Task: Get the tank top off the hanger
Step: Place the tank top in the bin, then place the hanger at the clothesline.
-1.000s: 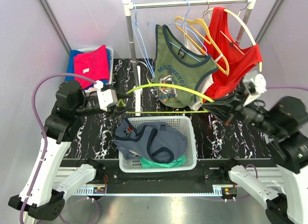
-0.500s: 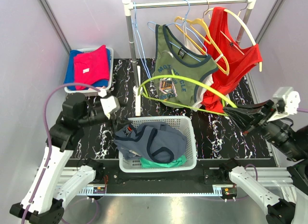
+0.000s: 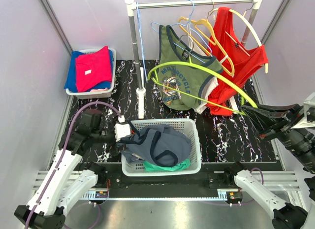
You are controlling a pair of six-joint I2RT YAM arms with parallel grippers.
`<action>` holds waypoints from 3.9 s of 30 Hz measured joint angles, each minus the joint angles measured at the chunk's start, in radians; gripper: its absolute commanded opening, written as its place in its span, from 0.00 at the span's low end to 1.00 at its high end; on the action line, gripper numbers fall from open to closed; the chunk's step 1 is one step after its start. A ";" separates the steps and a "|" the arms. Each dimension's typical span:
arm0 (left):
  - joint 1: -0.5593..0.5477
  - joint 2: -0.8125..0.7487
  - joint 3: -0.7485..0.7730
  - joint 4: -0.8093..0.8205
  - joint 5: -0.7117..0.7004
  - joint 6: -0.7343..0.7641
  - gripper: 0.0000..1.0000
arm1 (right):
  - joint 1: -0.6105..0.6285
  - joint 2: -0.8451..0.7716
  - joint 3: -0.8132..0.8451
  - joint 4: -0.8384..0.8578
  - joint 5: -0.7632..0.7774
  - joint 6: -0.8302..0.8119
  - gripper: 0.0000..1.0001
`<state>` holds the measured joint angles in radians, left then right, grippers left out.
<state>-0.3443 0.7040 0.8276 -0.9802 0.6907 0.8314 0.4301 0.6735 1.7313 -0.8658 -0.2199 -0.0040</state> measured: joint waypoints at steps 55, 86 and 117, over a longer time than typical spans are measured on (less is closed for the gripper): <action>-0.243 0.333 0.566 0.124 0.085 -0.303 0.00 | 0.000 -0.106 -0.090 0.130 0.169 0.110 0.00; -0.374 0.230 -0.026 0.211 -0.257 -0.254 0.99 | 0.000 0.029 -0.200 0.221 0.281 0.112 0.00; -0.375 0.144 0.840 0.089 -0.280 -0.327 0.99 | 0.000 0.424 -0.204 0.494 0.289 -0.024 0.00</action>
<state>-0.7189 0.8478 1.6676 -0.8917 0.4103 0.5049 0.4301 1.0973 1.5272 -0.3714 0.0692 -0.0277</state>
